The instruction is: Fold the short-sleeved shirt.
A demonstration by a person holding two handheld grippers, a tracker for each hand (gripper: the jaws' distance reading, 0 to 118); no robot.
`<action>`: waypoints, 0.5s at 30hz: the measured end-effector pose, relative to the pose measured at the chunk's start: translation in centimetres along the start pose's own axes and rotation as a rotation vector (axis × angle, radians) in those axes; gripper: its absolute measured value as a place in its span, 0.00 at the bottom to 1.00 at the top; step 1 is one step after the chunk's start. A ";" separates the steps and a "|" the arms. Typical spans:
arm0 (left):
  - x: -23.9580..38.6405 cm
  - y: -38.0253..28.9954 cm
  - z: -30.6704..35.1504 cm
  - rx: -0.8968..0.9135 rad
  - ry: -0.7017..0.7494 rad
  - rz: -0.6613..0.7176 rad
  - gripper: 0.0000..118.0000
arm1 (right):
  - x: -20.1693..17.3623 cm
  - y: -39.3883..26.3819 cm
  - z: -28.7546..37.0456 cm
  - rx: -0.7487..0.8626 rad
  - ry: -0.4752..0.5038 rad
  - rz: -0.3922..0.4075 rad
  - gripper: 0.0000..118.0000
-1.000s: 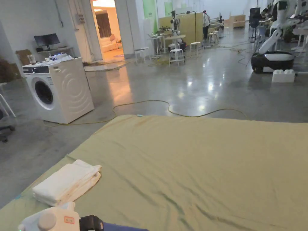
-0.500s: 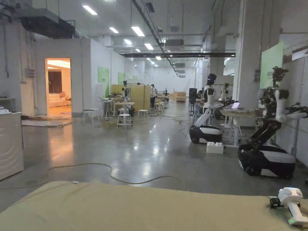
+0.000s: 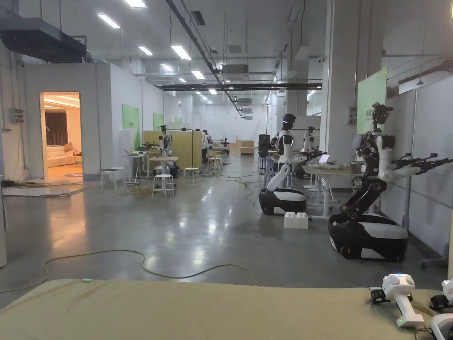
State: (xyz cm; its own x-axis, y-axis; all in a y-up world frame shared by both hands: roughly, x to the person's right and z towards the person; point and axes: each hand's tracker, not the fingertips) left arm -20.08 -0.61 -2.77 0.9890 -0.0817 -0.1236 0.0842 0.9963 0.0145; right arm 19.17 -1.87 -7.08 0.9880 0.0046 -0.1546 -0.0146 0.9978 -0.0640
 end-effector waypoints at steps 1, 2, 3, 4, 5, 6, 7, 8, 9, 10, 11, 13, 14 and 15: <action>0.0 -0.1 0.0 0.003 0.001 -0.013 0.00 | -0.1 -0.1 -0.1 0.000 0.002 0.000 0.00; 0.0 0.1 0.0 -0.001 -0.009 -0.026 0.00 | -0.1 -0.1 -0.2 0.000 0.008 -0.004 0.00; 0.0 0.1 0.0 -0.001 -0.005 -0.028 0.00 | -0.3 -0.1 -0.2 0.000 0.008 -0.007 0.00; 0.0 0.1 0.1 0.001 -0.007 -0.028 0.00 | -0.4 -0.2 -0.1 0.004 0.003 -0.008 0.00; -0.2 0.2 0.2 0.002 -0.019 -0.011 0.00 | -0.3 -0.3 0.0 0.009 0.000 -0.011 0.00; -0.1 0.4 0.2 0.005 -0.029 0.008 0.00 | -0.3 -0.3 0.0 0.014 -0.001 -0.016 0.00; -0.2 0.5 0.2 0.009 -0.035 0.025 0.00 | -0.3 -0.3 0.0 0.012 -0.002 -0.022 0.00; -0.2 0.6 0.2 0.008 -0.039 0.031 0.00 | -0.3 -0.2 -0.1 0.008 -0.002 -0.024 0.00; -0.2 0.6 0.1 0.008 -0.038 0.029 0.00 | -0.2 -0.2 0.0 0.011 -0.007 -0.024 0.00; 0.0 0.7 0.2 0.011 -0.037 0.024 0.00 | -0.2 -0.2 0.0 0.013 -0.009 -0.022 0.00; 0.0 0.8 0.1 0.011 -0.038 0.015 0.00 | -0.2 -0.1 0.1 0.013 -0.012 -0.024 0.00; 0.0 0.9 0.0 0.012 -0.048 0.007 0.00 | 0.0 -0.1 0.2 0.022 -0.009 -0.042 0.00; 0.0 1.0 -0.1 0.005 -0.067 0.007 0.00 | 0.1 -0.1 0.3 0.025 -0.006 -0.052 0.02; 0.1 1.0 -0.3 -0.009 -0.082 0.008 0.01 | 0.2 -0.2 0.3 0.037 -0.004 -0.063 0.14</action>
State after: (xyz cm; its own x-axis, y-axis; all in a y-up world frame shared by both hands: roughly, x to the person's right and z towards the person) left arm -19.97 0.38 -3.06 0.9963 -0.0748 -0.0418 0.0751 0.9972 0.0060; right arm 19.47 -2.00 -6.77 0.9874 -0.0579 -0.1474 0.0530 0.9979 -0.0373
